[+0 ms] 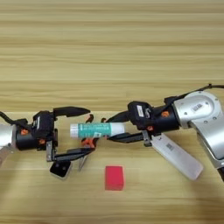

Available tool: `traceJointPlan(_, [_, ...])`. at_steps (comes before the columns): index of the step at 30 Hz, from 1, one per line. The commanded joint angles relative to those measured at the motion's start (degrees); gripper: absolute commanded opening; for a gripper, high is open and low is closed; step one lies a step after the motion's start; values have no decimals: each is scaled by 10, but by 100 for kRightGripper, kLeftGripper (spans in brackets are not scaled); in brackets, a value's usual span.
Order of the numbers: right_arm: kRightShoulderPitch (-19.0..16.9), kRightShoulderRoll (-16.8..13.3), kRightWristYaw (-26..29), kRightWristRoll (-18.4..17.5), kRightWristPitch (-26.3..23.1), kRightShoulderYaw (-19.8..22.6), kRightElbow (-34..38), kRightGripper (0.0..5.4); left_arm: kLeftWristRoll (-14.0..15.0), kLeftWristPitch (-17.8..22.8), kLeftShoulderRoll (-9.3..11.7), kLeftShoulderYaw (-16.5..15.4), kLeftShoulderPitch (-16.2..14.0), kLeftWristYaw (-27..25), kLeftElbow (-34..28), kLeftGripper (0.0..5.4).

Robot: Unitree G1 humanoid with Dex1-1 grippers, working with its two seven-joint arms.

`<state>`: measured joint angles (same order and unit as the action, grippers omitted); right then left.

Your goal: Move the objects on the table

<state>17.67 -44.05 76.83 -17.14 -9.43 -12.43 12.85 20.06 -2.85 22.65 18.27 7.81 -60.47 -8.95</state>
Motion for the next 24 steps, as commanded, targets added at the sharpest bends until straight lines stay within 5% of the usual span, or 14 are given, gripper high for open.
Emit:
traceJointPlan(1, [14,-4,-1,-4,2,8,3,170,-10,-2,0,4,9,-3,5,410])
traceJointPlan(24, [17,-1,-3,-8,2,10,10,170,-30,-14,-6,2,11,2,22,190])
